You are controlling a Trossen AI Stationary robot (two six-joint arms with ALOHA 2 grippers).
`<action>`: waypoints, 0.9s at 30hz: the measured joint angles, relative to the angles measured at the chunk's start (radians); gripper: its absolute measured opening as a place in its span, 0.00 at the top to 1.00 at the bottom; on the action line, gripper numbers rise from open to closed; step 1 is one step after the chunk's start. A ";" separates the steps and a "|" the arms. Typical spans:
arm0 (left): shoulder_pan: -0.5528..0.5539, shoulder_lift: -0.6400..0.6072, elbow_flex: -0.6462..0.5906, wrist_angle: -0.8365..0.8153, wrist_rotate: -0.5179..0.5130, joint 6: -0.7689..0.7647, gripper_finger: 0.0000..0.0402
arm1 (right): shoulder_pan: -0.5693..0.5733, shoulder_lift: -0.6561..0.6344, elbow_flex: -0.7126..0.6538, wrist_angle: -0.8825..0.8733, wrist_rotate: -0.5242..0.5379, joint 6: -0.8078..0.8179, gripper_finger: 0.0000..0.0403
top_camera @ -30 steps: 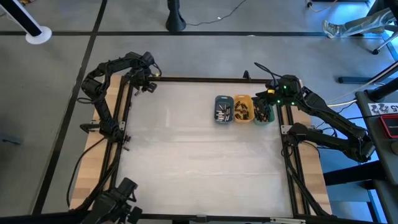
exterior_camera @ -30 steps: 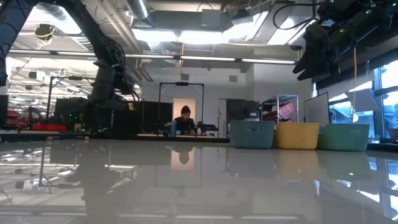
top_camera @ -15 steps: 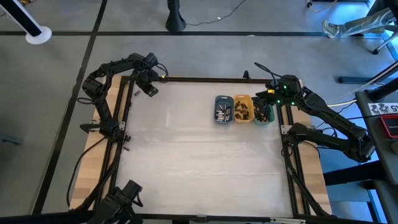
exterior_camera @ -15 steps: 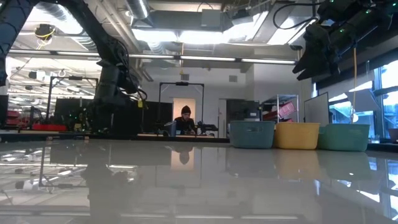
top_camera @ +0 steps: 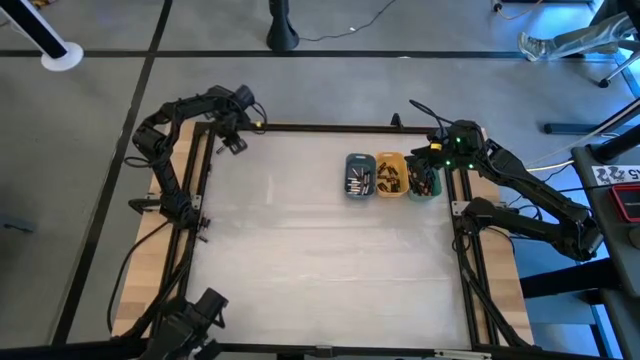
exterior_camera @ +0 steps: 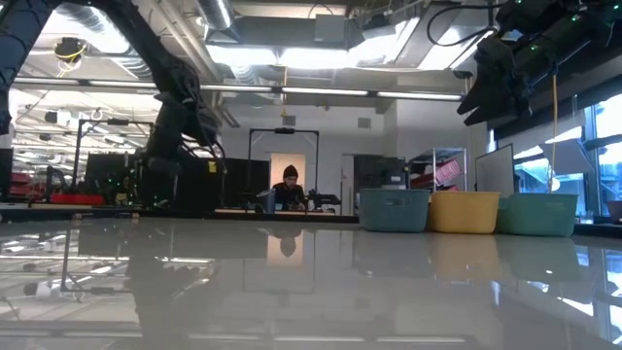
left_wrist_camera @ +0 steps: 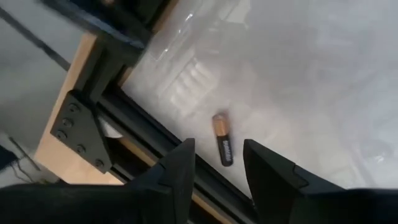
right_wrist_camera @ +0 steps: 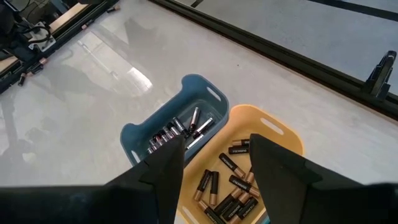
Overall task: Sort batteries
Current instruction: Put the black battery into the yellow bin
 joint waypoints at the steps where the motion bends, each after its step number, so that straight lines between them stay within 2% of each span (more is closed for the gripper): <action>1: 0.004 0.002 0.000 0.006 0.000 -0.013 0.68 | 0.000 0.000 0.000 0.000 0.000 0.000 0.55; 10: 0.002 0.109 -0.018 0.004 -0.085 0.013 0.68 | 0.000 0.000 0.000 -0.004 -0.005 0.008 0.55; 16: 0.001 0.152 -0.013 0.007 -0.103 0.018 0.68 | 0.000 0.000 0.000 -0.005 -0.008 0.009 0.55; 22: 0.008 0.153 -0.010 0.008 -0.079 0.023 0.68 | 0.000 0.000 0.000 -0.005 -0.008 0.008 0.55; 27: 0.011 0.154 0.002 -0.001 -0.008 0.048 0.71 | 0.000 0.000 0.000 -0.005 -0.008 0.008 0.55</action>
